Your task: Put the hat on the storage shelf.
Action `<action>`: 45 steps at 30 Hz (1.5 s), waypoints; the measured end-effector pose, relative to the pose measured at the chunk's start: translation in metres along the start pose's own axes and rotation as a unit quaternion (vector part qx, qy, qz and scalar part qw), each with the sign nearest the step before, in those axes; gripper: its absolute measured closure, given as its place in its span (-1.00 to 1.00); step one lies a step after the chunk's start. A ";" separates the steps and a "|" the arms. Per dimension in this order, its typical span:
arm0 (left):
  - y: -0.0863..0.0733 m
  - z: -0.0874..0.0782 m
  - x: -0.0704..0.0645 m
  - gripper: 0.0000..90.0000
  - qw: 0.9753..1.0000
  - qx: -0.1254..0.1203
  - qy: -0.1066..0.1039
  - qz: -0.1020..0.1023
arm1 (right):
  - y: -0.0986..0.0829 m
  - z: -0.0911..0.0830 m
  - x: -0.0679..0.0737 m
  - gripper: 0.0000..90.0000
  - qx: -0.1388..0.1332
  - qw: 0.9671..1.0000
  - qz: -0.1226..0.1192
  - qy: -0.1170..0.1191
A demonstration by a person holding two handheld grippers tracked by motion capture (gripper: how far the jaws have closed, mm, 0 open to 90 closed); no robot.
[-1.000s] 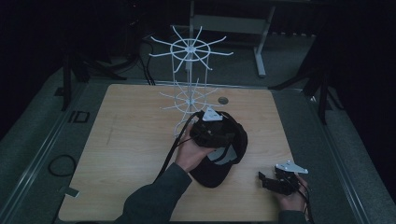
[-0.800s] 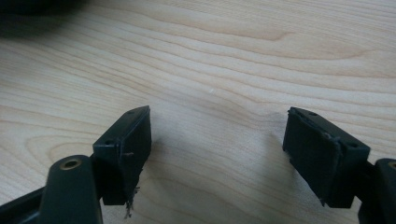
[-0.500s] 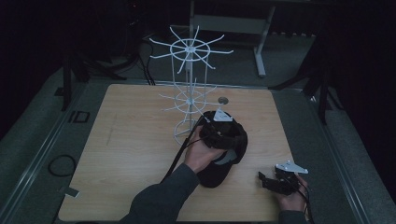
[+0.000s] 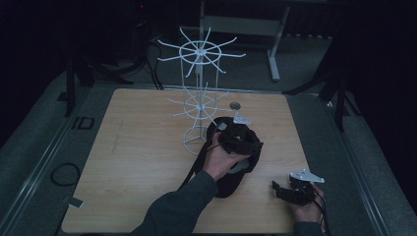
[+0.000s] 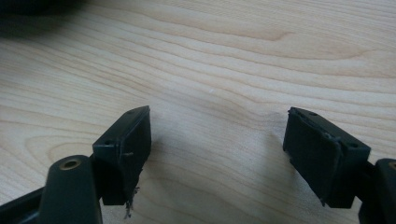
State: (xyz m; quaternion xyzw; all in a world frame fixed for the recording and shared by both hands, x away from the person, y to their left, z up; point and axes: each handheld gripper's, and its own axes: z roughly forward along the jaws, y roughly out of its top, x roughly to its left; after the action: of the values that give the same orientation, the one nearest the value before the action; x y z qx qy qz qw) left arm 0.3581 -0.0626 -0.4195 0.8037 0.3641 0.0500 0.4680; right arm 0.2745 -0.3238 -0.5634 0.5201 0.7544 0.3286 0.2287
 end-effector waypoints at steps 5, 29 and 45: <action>0.003 0.006 -0.001 0.08 1.000 0.000 0.008 -0.009 | 0.000 0.000 0.000 -0.49 0.000 1.000 0.000 0.000; 0.008 -0.035 -0.011 0.93 0.997 -0.032 -0.056 0.037 | 0.000 0.000 0.000 -0.49 0.000 1.000 -0.002 0.000; 0.023 -0.049 -0.021 0.94 0.990 -0.049 -0.101 0.080 | 0.000 0.000 0.000 -0.49 0.000 1.000 -0.002 0.000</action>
State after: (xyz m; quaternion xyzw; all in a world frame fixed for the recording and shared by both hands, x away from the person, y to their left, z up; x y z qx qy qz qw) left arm 0.3344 -0.0475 -0.3690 0.8075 0.2464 0.0240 0.5354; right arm 0.2746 -0.3241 -0.5634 0.5181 0.7558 0.3283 0.2291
